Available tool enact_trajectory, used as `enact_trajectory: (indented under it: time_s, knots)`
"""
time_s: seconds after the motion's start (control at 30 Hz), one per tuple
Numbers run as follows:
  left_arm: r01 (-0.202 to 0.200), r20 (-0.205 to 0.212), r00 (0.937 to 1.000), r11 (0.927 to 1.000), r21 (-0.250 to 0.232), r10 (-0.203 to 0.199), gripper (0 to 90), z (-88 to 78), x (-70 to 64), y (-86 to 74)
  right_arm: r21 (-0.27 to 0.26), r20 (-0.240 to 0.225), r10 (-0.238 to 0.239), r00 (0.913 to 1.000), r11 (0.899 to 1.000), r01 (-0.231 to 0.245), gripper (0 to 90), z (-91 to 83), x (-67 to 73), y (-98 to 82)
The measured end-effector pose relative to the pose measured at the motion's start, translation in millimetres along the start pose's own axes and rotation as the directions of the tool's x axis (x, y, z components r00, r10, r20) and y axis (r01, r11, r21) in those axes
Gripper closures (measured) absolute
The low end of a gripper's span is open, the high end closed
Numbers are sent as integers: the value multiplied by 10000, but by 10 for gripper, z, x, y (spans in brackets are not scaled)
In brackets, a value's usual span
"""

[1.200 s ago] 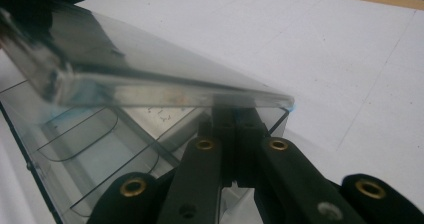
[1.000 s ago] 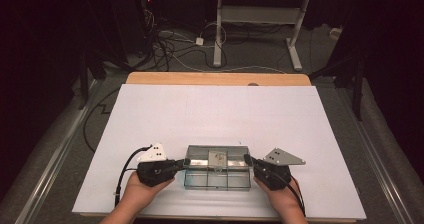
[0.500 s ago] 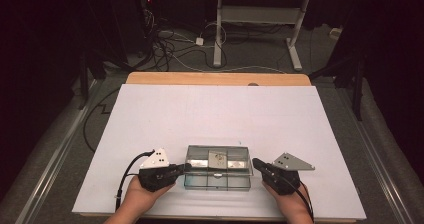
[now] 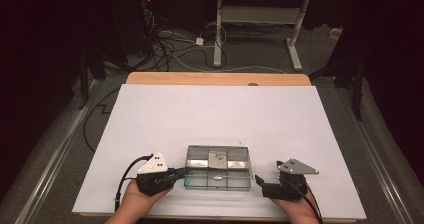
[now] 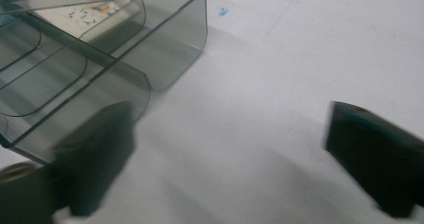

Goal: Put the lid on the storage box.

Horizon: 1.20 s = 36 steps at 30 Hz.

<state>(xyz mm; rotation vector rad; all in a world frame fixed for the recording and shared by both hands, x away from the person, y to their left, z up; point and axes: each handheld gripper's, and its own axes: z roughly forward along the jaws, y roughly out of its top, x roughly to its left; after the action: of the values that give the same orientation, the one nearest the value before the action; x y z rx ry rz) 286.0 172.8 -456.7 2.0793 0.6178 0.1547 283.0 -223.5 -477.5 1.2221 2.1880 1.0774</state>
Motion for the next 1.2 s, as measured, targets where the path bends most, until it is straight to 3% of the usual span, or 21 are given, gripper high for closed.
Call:
enact_trajectory:
  time_s: [0.07,0.23,0.53,0.7,0.83,1.0,1.1,1.2]
  knots:
    - [-68,-56,10000,10000,34,68,852,-2,-9,-5,282,92,80,9999,9996,-83,0,15,-4,-5]
    - [-131,-106,9999,9998,137,132,851,-24,-26,-47,206,117,119,9999,9997,-122,0,22,5,0]
    - [429,-677,9969,9980,475,-397,848,-124,103,-263,28,87,228,9997,9997,-229,0,12,11,0]
    - [871,-1552,9849,9944,594,-770,816,-161,292,-356,-74,45,216,9998,9997,-216,0,15,21,11]
    - [1274,-1934,9741,9910,412,-1172,772,-199,403,-399,-122,42,179,9998,9998,-179,0,17,8,9]
    - [1359,-2316,9647,9902,306,-1253,561,-198,425,-393,-189,63,228,9997,9996,-227,0,16,-8,10]
    - [1433,-2241,9654,9893,282,-1335,412,-188,450,-390,-269,53,178,9998,9995,-176,0,17,-3,11]
    - [1756,-1984,9667,9830,535,-1619,256,-158,494,-392,-291,48,178,9998,9994,-177,0,19,1,11]
